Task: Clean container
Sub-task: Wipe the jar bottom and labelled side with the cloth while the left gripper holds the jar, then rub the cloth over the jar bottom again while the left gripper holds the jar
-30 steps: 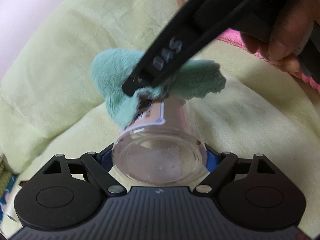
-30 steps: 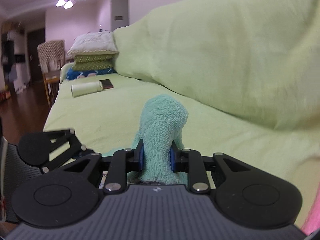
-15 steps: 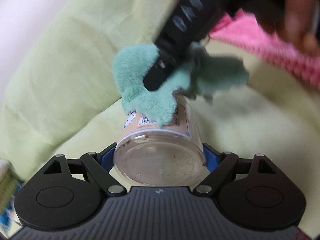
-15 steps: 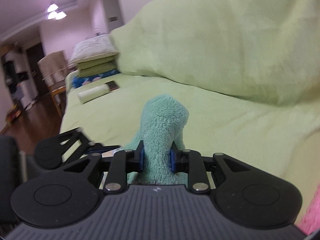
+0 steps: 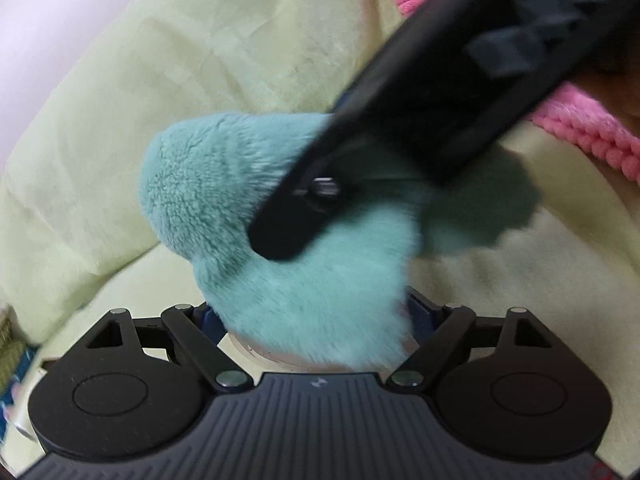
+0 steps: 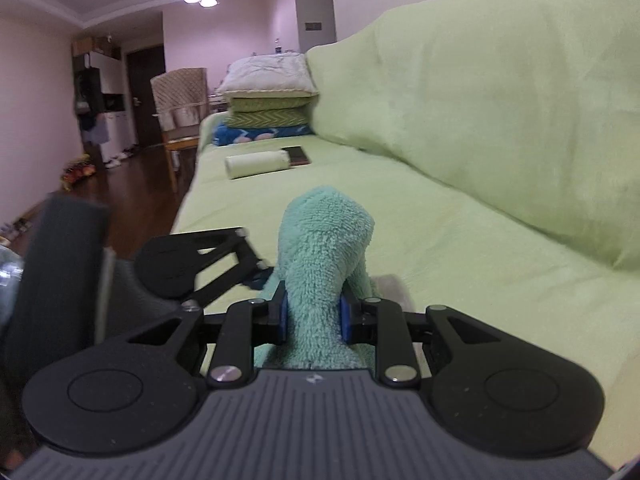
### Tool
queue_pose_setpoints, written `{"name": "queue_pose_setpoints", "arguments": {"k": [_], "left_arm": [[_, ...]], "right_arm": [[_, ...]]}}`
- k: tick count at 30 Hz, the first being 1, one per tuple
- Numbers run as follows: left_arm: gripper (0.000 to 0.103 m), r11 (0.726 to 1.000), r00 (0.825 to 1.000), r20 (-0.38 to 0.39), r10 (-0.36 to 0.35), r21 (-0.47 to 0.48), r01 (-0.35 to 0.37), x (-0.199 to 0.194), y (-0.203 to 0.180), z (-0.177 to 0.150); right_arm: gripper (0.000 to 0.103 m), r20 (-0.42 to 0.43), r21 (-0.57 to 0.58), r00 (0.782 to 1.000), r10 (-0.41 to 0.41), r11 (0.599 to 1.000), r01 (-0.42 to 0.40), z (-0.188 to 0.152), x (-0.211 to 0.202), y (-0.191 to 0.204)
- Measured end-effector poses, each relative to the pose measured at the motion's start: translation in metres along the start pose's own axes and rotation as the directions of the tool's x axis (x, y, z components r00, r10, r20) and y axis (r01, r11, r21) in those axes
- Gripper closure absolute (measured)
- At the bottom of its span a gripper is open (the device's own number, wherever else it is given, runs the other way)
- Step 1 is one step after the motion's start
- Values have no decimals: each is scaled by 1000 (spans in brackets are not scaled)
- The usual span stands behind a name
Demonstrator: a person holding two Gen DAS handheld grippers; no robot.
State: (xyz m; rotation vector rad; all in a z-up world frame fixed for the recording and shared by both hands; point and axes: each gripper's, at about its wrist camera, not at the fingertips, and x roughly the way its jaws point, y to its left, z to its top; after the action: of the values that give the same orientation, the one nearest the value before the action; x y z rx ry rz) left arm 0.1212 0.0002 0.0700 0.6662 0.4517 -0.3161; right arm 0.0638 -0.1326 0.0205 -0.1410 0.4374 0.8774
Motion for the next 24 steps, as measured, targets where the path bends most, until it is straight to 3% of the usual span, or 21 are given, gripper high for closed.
{"name": "queue_pose_setpoints", "arguments": {"k": [8, 12, 14, 16, 18, 20, 21, 24], "left_arm": [[18, 1000, 1000, 11, 3, 8, -3, 1, 1, -7], [18, 1000, 1000, 11, -6, -7, 6, 2, 5, -13], [18, 996, 999, -7, -51, -75, 50, 6, 14, -16], [16, 971, 991, -8, -134, -203, 130, 8, 32, -19], [16, 923, 978, 18, -208, -328, 202, 8, 52, -22], [17, 887, 968, 29, -250, -395, 241, 10, 63, -24], [17, 884, 967, 28, -254, -398, 244, 11, 64, -25], [17, 949, 986, 15, -169, -268, 167, -16, 31, -40]], "right_arm": [[82, 20, 61, 983, -183, 982, 181, -5, 6, -16], [82, 17, 217, 987, -160, 964, 152, -12, 3, -38], [82, 16, 249, 989, -149, 958, 140, -14, 2, -42], [82, 14, 271, 989, -145, 953, 136, -16, 2, -46], [82, 13, 294, 990, -139, 947, 129, -17, 1, -49], [82, 8, 313, 991, -136, 941, 127, -18, 1, -51], [82, 3, 319, 990, -138, 939, 129, -19, 0, -52], [82, -20, 299, 989, -144, 943, 144, -16, -6, -50]]}}
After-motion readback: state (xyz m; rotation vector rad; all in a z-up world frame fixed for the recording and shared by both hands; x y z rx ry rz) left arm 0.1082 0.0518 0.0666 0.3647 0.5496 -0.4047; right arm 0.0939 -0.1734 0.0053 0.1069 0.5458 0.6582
